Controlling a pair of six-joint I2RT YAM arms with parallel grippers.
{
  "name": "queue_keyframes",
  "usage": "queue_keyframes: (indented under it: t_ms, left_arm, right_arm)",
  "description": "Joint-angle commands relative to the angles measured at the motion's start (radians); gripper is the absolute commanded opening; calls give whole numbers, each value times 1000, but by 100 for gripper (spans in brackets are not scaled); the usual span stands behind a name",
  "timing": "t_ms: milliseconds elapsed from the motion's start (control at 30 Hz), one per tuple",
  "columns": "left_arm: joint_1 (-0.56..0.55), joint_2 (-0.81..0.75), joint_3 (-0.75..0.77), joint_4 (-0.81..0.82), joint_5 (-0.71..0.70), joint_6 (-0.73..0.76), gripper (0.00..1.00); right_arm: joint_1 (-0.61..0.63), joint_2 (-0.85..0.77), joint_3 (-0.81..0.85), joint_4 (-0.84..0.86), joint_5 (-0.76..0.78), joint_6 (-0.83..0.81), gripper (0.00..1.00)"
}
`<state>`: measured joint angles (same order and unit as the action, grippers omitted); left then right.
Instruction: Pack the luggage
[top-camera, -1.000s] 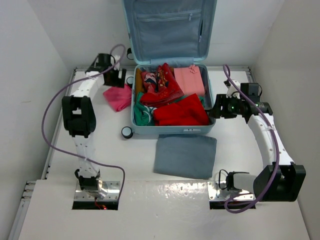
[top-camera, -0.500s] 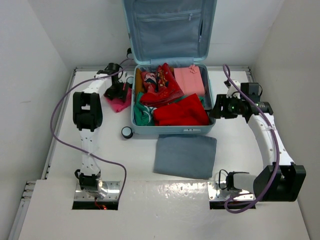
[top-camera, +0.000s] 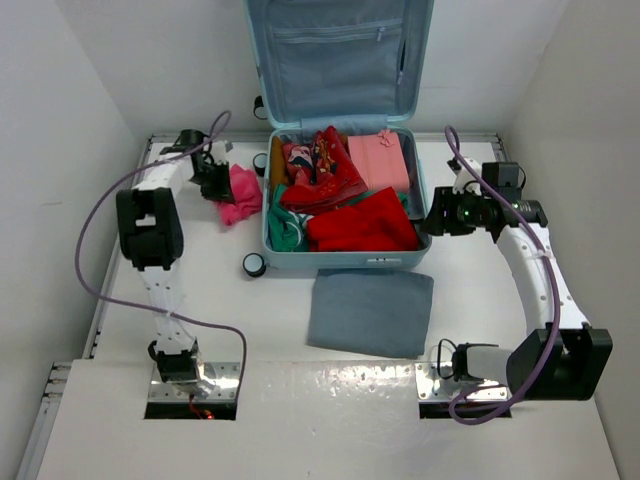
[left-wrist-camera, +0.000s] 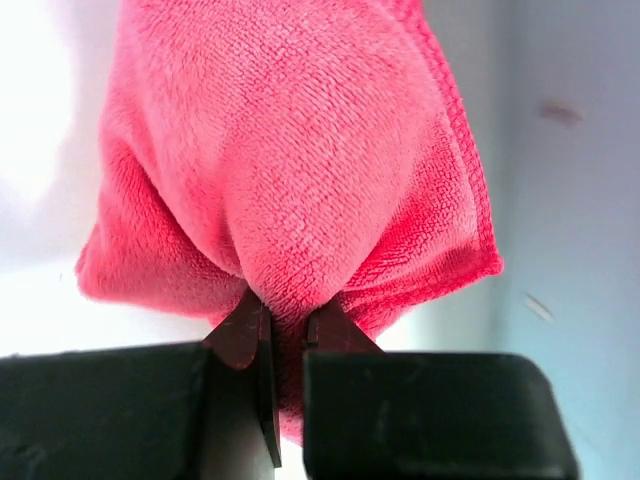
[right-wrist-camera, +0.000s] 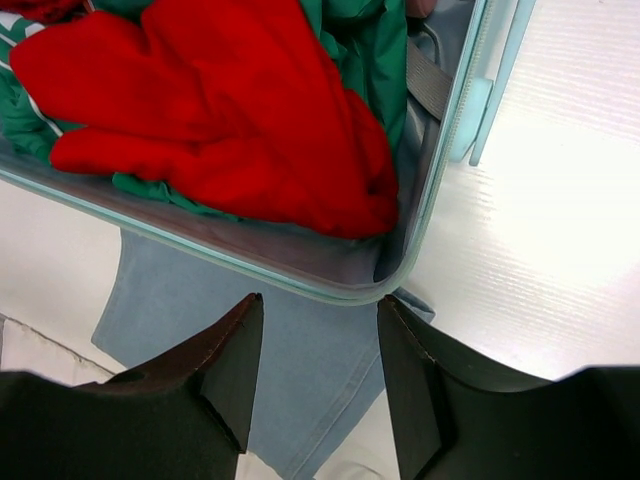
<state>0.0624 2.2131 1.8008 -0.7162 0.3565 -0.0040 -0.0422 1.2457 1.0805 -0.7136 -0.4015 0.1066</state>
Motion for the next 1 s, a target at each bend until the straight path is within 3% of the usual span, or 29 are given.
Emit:
queue_keyframes:
  t_ms: [0, 100, 233, 400, 600, 767, 867, 967]
  left_arm:
    - [31, -263, -35, 190, 266, -31, 0]
    - [-12, -401, -15, 244, 370, -17, 0]
    - [-117, -463, 49, 244, 403, -17, 0]
    - [-281, -466, 89, 244, 311, 5, 0]
    - [-366, -235, 237, 230, 63, 7, 0]
    - [-433, 38, 368, 63, -142, 85, 0]
    - [-486, 218, 428, -64, -240, 197, 15]
    - [-507, 260, 388, -97, -251, 206, 34]
  right_arm:
    - [7, -23, 19, 0, -19, -22, 49]
    - [4, -54, -10, 17, -14, -16, 49]
    - [-2, -81, -39, 31, -16, -4, 49]
    - [-12, -112, -65, 40, -17, 11, 49]
    - [-15, -131, -68, 31, -14, 16, 49]
    - [-16, -129, -48, 3, -7, 5, 49]
    - [-16, -114, -31, 2, -7, 4, 49]
    - [-18, -103, -19, 3, -13, -2, 49]
